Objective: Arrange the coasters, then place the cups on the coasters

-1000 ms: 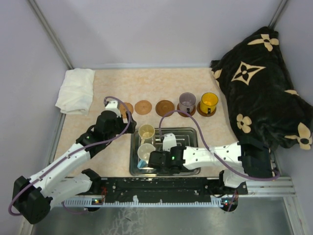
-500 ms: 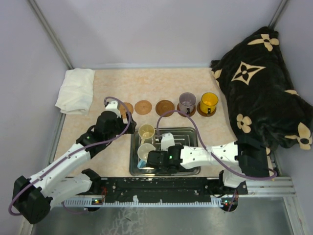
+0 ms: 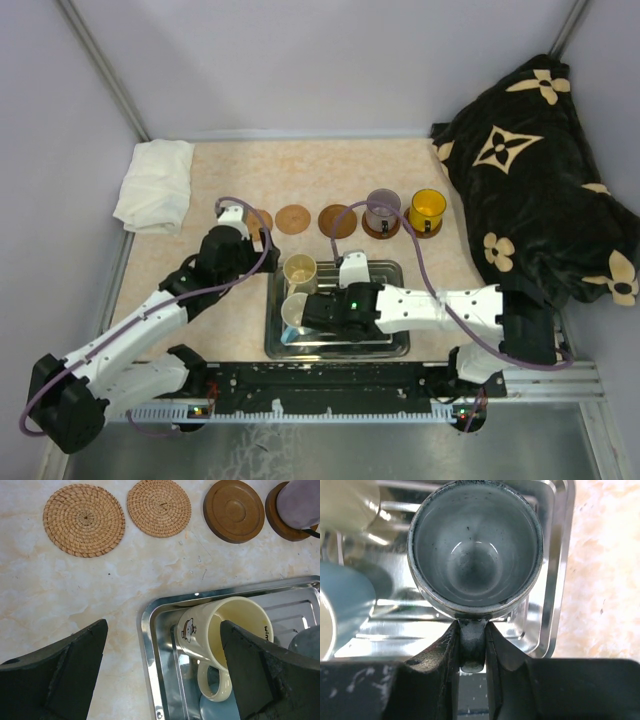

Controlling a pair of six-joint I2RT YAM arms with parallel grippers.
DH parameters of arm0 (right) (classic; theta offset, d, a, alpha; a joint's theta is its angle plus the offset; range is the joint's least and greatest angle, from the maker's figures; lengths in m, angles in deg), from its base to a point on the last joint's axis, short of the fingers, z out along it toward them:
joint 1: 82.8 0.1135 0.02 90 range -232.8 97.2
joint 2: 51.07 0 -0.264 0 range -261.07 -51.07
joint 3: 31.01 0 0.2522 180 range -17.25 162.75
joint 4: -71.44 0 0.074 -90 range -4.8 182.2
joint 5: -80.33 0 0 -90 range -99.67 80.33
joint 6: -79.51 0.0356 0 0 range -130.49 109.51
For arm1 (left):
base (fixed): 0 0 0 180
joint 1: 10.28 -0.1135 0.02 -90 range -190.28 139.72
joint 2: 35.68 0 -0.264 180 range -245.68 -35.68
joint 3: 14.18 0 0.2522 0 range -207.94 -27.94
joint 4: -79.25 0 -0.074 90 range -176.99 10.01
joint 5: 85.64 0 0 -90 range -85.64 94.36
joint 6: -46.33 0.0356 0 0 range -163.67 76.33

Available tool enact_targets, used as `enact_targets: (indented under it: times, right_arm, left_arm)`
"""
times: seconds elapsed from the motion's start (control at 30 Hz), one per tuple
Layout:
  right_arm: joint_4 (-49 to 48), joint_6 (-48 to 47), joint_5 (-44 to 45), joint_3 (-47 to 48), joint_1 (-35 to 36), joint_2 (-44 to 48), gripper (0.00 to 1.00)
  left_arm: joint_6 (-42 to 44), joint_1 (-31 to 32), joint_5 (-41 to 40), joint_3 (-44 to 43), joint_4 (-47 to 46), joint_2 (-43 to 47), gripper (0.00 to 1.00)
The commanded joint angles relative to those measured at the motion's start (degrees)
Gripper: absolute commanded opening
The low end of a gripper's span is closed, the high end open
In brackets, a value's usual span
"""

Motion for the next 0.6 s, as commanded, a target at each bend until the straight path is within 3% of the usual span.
enact_targets:
  times: [0.0, 0.27, 0.57]
  right_arm:
    - [-1.5, -2.1, 11.1, 3.1, -3.9, 4.2, 0.0]
    - [-21.7, -24.2, 11.5, -0.6, -14.1, 9.0, 0.0]
    - [-42.6, -44.2, 4.4, -0.2, -23.2, 8.5, 0.0]
  left_arm:
    - [0.8, -0.1, -0.5, -0.2, -2.1, -0.9, 1.0]
    - [0.9, -0.1, -0.6, -0.5, -3.5, -2.7, 1.0]
    - [0.1, -0.1, -1.4, -0.8, -4.7, -4.3, 1.0]
